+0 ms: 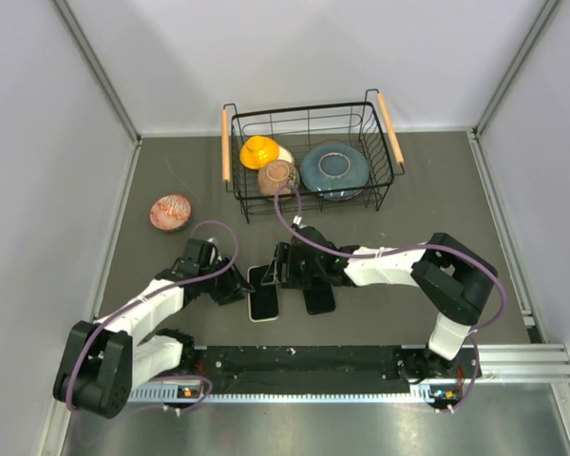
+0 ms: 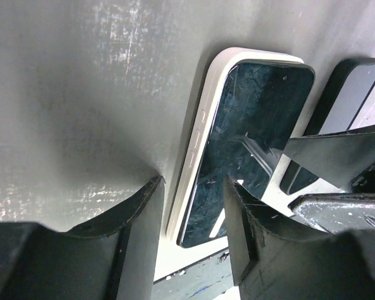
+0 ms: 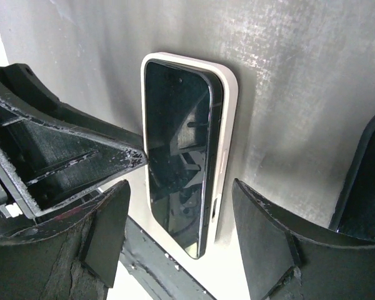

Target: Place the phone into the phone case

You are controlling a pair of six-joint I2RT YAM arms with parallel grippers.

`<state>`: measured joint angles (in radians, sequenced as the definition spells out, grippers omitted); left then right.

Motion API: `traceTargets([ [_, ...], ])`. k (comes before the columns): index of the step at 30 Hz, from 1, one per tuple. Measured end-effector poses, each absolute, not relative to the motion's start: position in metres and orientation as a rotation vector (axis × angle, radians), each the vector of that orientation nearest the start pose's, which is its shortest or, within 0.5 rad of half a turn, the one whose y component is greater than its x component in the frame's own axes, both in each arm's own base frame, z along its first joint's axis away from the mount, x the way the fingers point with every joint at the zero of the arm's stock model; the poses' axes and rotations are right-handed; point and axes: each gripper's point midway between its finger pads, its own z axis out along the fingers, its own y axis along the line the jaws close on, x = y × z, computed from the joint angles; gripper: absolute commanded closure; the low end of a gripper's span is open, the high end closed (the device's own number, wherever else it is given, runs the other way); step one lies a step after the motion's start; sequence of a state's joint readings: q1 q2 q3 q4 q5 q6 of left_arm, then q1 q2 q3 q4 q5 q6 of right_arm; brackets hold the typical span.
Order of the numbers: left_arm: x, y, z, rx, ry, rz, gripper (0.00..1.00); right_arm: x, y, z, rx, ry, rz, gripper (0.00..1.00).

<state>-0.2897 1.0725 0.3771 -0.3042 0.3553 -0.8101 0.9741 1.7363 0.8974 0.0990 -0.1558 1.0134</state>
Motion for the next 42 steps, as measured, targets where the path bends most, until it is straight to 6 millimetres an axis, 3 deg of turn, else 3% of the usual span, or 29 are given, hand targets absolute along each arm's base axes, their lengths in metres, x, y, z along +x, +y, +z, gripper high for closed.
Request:
traceTargets([
  [23,0.189,-0.16,0.024,-0.534,2.677,-0.921,0.62,0.183,0.404,0.053,-0.073,2.596,1.16,0.31],
  [31,0.188,-0.163,0.023,-0.529,2.686,-0.946,0.67,0.182,0.402,0.042,-0.089,2.626,1.127,0.31],
  [37,0.188,-0.164,0.022,-0.525,2.685,-0.957,0.71,0.182,0.403,0.042,-0.138,2.619,1.12,0.35],
  [42,0.187,-0.165,0.021,-0.538,2.686,-0.978,0.76,0.188,0.398,0.042,-0.117,2.533,1.245,0.48],
])
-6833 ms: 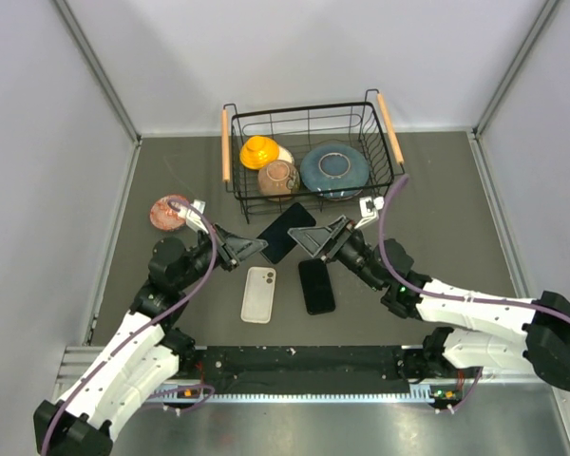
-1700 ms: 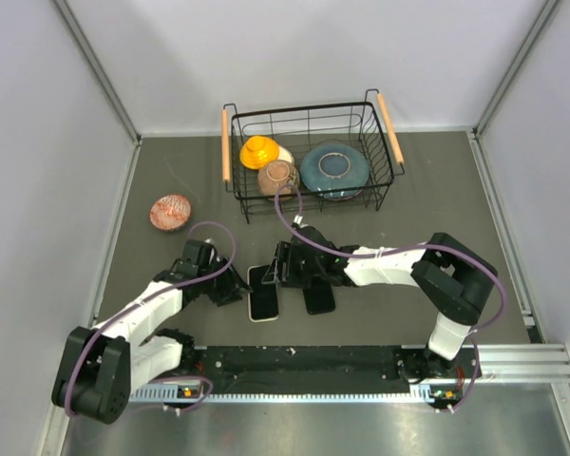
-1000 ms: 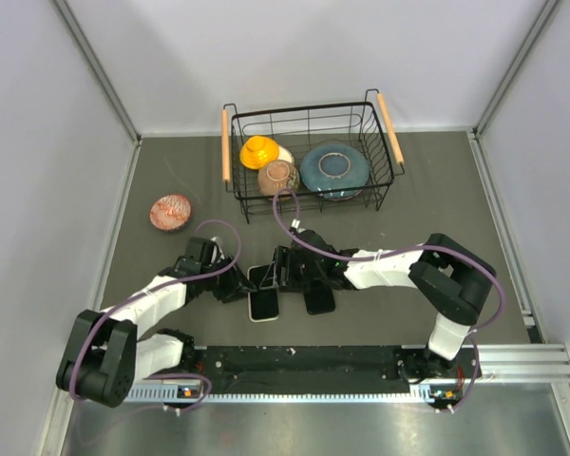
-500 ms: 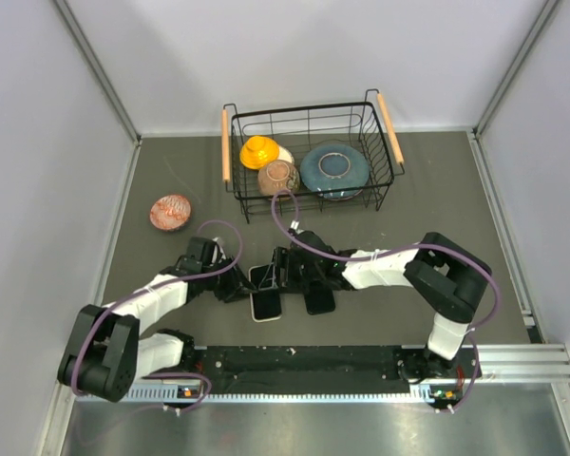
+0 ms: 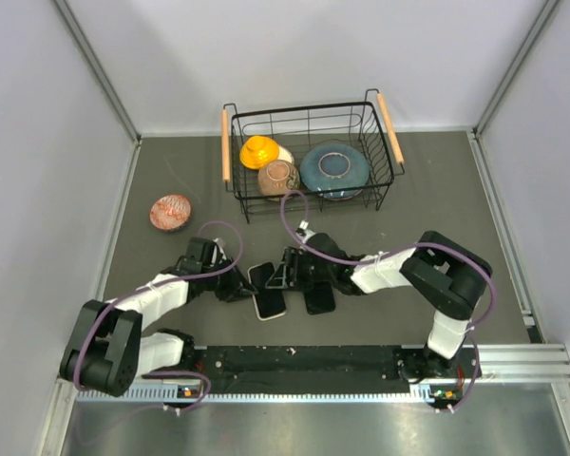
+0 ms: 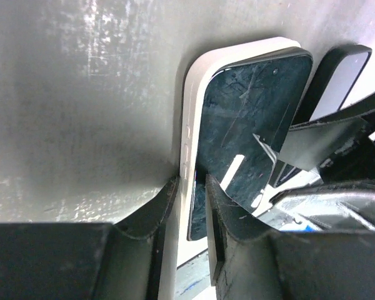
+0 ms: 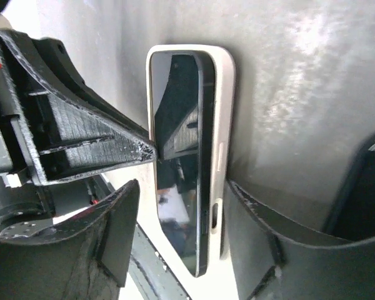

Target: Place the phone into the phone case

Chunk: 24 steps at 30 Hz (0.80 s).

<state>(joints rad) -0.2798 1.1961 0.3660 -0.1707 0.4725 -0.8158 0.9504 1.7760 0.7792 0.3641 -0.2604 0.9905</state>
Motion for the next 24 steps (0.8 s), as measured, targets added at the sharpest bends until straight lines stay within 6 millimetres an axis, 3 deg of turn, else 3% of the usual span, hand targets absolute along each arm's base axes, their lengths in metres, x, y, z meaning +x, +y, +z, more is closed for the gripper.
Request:
traceTargets([
  [7,0.185,-0.172,0.021,-0.544,2.674,-1.061,0.78,0.193,0.386,0.043,0.005,2.411,1.486,0.52],
  [18,0.185,-0.173,0.022,-0.546,2.669,-1.082,0.77,0.192,0.388,0.052,-0.024,2.353,1.54,0.6],
  [22,0.185,-0.174,0.023,-0.547,2.669,-1.09,0.72,0.192,0.389,0.053,-0.024,2.342,1.559,0.72],
  [24,0.184,-0.174,0.023,-0.544,2.669,-1.097,0.7,0.193,0.389,0.052,-0.023,2.341,1.563,0.72],
])
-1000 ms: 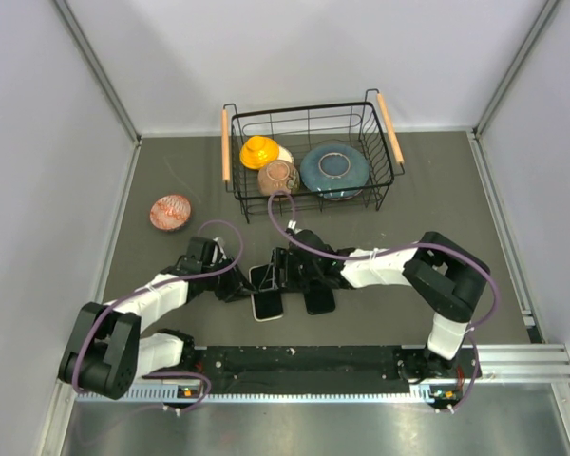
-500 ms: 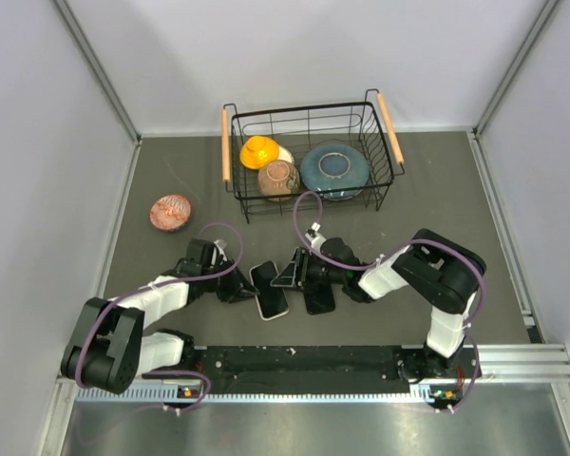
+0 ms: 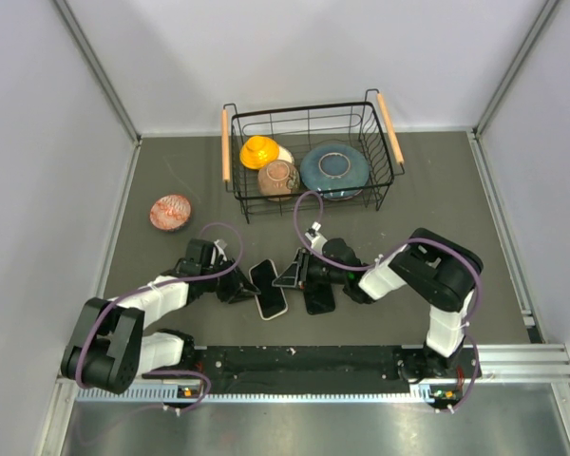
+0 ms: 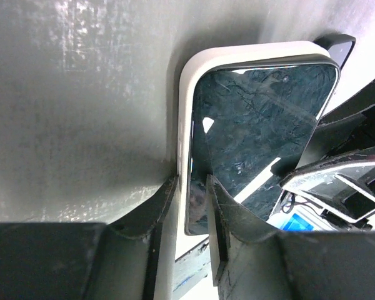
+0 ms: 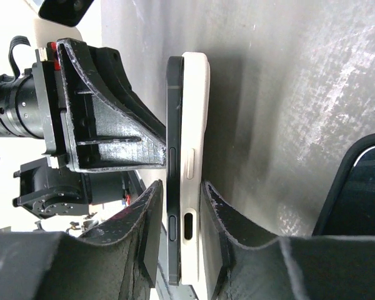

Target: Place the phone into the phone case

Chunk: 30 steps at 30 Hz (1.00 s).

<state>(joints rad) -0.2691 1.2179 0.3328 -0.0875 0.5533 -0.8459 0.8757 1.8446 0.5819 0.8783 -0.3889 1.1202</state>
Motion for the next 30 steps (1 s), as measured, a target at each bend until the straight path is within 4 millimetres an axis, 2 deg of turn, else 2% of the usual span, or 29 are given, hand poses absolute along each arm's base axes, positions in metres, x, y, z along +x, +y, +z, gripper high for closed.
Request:
traceTargets([
  [4,0.184,-0.175,0.024,-0.541,2.671,-1.106,0.7,0.192,0.39,0.053,-0.032,2.332,1.578,0.62],
  [7,0.184,-0.175,0.023,-0.541,2.672,-1.108,0.69,0.191,0.391,0.054,-0.039,2.325,1.593,0.63],
  [11,0.183,-0.176,0.023,-0.539,2.676,-1.116,0.67,0.191,0.391,0.054,-0.043,2.324,1.595,0.73],
  [14,0.183,-0.177,0.024,-0.534,2.68,-1.127,0.62,0.192,0.391,0.052,-0.042,2.329,1.589,0.91],
  [16,0.182,-0.178,0.024,-0.529,2.682,-1.134,0.58,0.192,0.39,0.05,-0.033,2.336,1.596,0.93],
  [17,0.182,-0.178,0.024,-0.525,2.681,-1.136,0.57,0.192,0.39,0.051,-0.038,2.329,1.603,0.9],
  [18,0.183,-0.178,0.025,-0.521,2.678,-1.141,0.56,0.192,0.391,0.053,-0.044,2.321,1.611,0.8],
  [21,0.182,-0.179,0.027,-0.512,2.676,-1.154,0.55,0.192,0.393,0.055,-0.053,2.303,1.63,0.62],
  [22,0.182,-0.18,0.027,-0.509,2.675,-1.156,0.55,0.192,0.393,0.056,-0.059,2.296,1.638,0.59],
  [26,0.182,-0.18,0.027,-0.504,2.676,-1.158,0.56,0.19,0.395,0.062,-0.092,2.271,1.67,0.57],
  [29,0.181,-0.18,0.027,-0.504,2.677,-1.162,0.55,0.189,0.396,0.062,-0.099,2.269,1.673,0.62],
  [30,0.181,-0.181,0.027,-0.504,2.68,-1.164,0.54,0.189,0.395,0.062,-0.102,2.269,1.672,0.67],
])
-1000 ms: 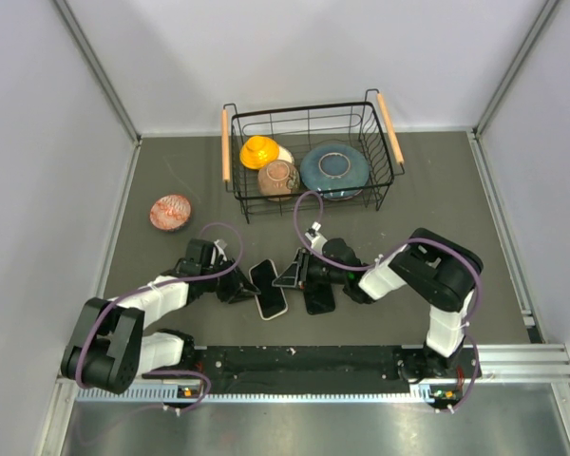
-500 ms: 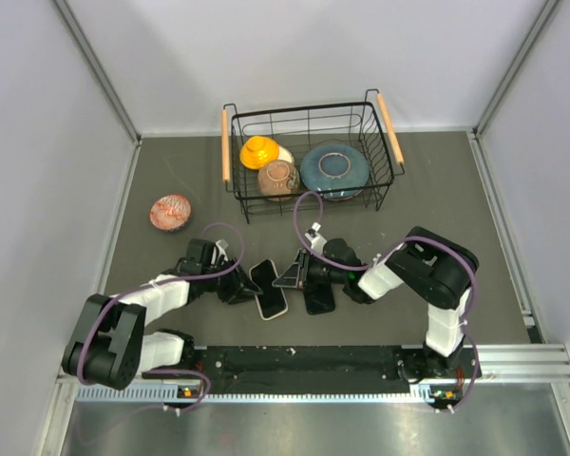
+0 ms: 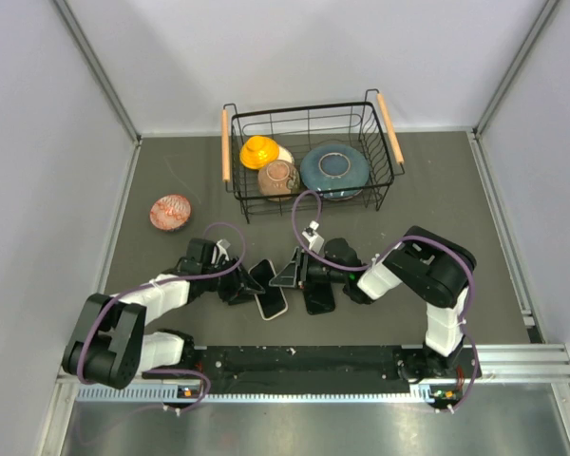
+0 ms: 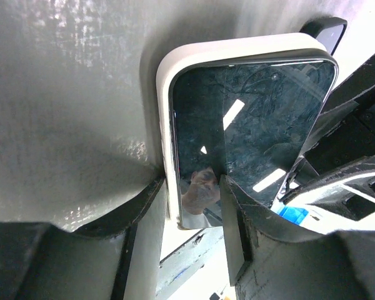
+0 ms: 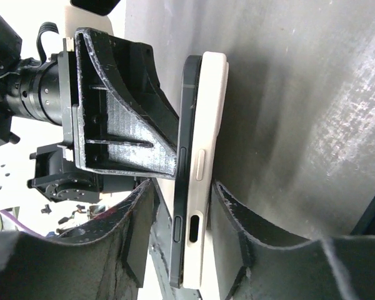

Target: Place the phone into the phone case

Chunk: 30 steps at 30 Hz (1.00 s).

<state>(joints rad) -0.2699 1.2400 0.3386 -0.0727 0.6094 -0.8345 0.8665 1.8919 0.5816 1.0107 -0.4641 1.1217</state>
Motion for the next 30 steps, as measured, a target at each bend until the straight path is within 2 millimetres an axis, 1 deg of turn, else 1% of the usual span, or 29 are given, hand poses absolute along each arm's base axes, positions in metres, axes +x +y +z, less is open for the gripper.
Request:
traceTargets([
  [1,0.181,-0.181,0.027,-0.504,2.681,-1.167,0.53,0.189,0.395,0.062,-0.103,2.27,1.671,0.71],
  [2,0.181,-0.181,0.027,-0.503,2.683,-1.171,0.5,0.189,0.395,0.061,-0.103,2.274,1.666,0.81],
  [4,0.18,-0.182,0.028,-0.502,2.685,-1.179,0.48,0.189,0.393,0.058,-0.098,2.281,1.654,0.91],
  [5,0.18,-0.183,0.028,-0.498,2.686,-1.187,0.47,0.189,0.393,0.058,-0.094,2.281,1.655,0.99],
  [7,0.179,-0.184,0.029,-0.495,2.687,-1.198,0.46,0.188,0.392,0.058,-0.093,2.28,1.658,1.0],
  [11,0.178,-0.184,0.03,-0.491,2.688,-1.207,0.45,0.187,0.393,0.058,-0.099,2.28,1.663,0.64],
  [13,0.177,-0.185,0.031,-0.489,2.695,-1.209,0.47,0.186,0.393,0.059,-0.103,2.284,1.669,0.62],
  [15,0.176,-0.185,0.03,-0.487,2.702,-1.211,0.48,0.183,0.394,0.063,-0.13,2.268,1.694,0.63],
  [19,0.176,-0.186,0.03,-0.48,2.716,-1.21,0.49,0.182,0.394,0.064,-0.135,2.266,1.7,0.66],
  [22,0.175,-0.186,0.031,-0.468,2.721,-1.213,0.5,0.181,0.393,0.063,-0.135,2.266,1.701,0.74],
  [23,0.174,-0.186,0.031,-0.463,2.723,-1.216,0.5,0.181,0.392,0.063,-0.135,2.264,1.703,0.78],
  [25,0.173,-0.186,0.031,-0.458,2.727,-1.217,0.48,0.179,0.391,0.062,-0.13,2.265,1.706,0.83],
  [27,0.173,-0.186,0.031,-0.455,2.731,-1.214,0.43,0.179,0.391,0.062,-0.125,2.268,1.713,0.91],
  [29,0.171,-0.185,0.031,-0.449,2.736,-1.205,0.31,0.178,0.391,0.061,-0.12,2.268,1.722,1.0],
  [30,0.171,-0.185,0.032,-0.445,2.735,-1.209,0.31,0.178,0.392,0.061,-0.119,2.272,1.728,1.0],
])
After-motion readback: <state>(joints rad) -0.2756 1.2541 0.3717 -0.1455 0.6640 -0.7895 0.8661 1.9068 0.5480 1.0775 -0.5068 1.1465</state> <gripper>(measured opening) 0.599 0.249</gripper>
